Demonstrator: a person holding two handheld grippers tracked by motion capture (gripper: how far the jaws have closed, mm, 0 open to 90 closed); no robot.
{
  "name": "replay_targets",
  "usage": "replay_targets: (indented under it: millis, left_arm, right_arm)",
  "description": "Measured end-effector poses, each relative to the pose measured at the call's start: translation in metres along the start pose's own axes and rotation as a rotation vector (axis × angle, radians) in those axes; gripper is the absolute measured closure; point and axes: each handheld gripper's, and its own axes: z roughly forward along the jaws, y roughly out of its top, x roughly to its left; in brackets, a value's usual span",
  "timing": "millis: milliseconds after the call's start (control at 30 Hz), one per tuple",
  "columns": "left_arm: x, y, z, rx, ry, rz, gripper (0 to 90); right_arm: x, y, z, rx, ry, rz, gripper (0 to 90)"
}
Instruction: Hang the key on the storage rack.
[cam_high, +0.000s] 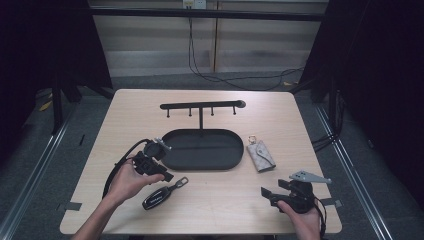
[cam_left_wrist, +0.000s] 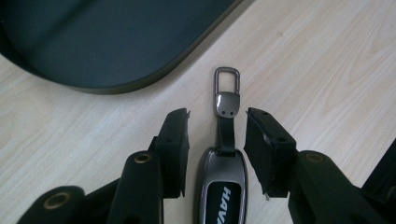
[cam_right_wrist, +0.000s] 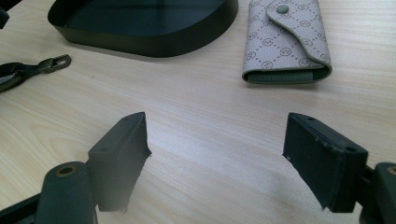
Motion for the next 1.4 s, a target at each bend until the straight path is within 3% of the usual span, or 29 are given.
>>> replay_targets:
  millis: [367,733,1000,1400]
  left_arm:
    - [-0.008,0.013,0.015,0.077,0.01,0.036,57.8]
    - [-0.007,0.02,0.032,0.154,-0.02,0.057,57.2]
    - [-0.008,0.023,0.043,0.189,-0.039,0.087,59.7]
    - [-0.011,0.026,0.055,0.219,-0.022,0.099,66.3]
  right_arm:
    - [0.0,0.0,0.001,0.007,-0.004,0.0,21.8]
    - [0.0,0.0,0.001,0.012,0.002,-0.001,21.0]
    - [0.0,0.0,0.002,0.022,0.005,-0.005,20.7]
    - [-0.001,-0.001,0.003,0.032,0.009,-0.001,20.3]
